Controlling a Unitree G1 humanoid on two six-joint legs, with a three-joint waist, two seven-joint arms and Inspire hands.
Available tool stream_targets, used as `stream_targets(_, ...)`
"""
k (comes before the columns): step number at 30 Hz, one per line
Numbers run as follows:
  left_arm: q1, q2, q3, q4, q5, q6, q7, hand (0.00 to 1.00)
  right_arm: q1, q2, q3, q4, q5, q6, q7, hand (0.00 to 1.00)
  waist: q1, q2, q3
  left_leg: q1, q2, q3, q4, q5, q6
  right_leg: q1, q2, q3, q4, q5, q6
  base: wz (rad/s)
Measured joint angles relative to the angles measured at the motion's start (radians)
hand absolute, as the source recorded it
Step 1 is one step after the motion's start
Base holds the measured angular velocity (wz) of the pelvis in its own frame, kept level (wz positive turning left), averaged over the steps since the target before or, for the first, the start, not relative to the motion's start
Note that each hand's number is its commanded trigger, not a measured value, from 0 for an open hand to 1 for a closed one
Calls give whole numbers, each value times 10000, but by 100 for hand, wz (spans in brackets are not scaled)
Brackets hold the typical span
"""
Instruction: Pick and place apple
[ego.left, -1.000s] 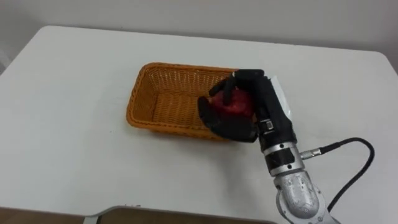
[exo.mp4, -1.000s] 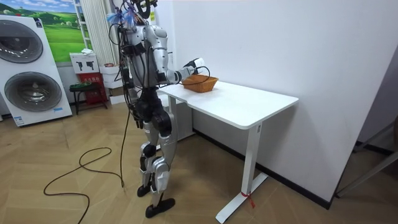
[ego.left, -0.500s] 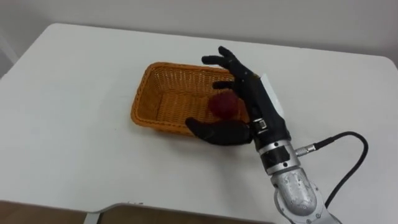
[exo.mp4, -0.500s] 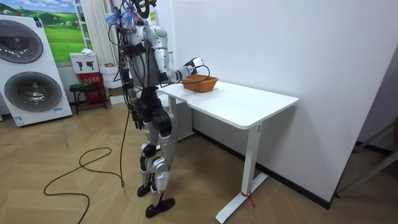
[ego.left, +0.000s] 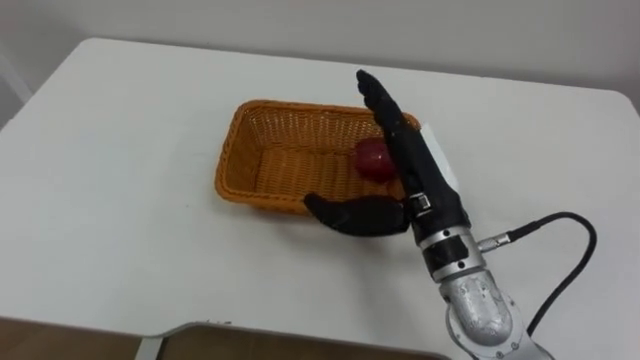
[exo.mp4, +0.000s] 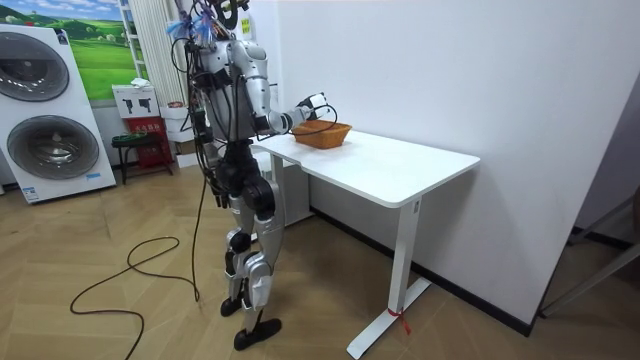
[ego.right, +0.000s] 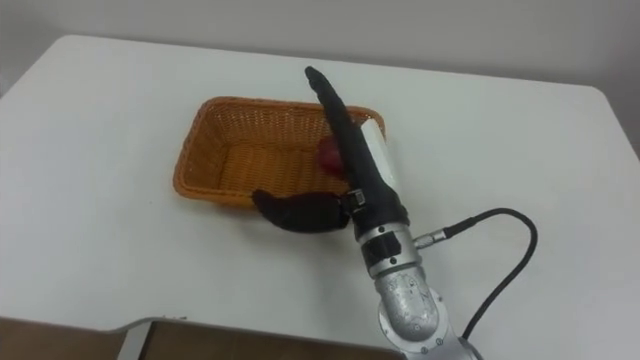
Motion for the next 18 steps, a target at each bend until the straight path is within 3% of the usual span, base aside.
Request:
stream_targets(5, 168, 19, 38, -32, 19, 1, 23, 0, -10, -71, -600, -27, 18, -1, -463, 0, -185, -1, -12, 52, -20, -53, 3, 1, 2, 59, -13, -63, -9, 0, 1, 3)
stream_targets(8, 340, 8, 392, -46, 12, -34, 19, 0, 0, -60, -1582, -30, 72, -52, -1084, 0, -286, 29, 3, 180, -20, -48, -21, 0, 2, 199, -14, -85, -24, 0, 1, 0)
stream_targets(14, 779, 5, 1210, -215, 0, -144, 189, 0, 4, -181, -4049, 85, 149, -484, -3255, 0, -695, 22, -46, 219, -13, -71, -34, 0, 1, 186, -8, -114, -16, -1, 3, 1)
stream_targets(18, 1305, 16, 1981, -468, 13, -163, 366, 0, 133, -254, -5910, 686, 1152, -639, -4982, 0, -1116, -103, -83, 266, -9, -116, -10, 1, 0, 238, -3, -184, -22, -1, 3, 2)
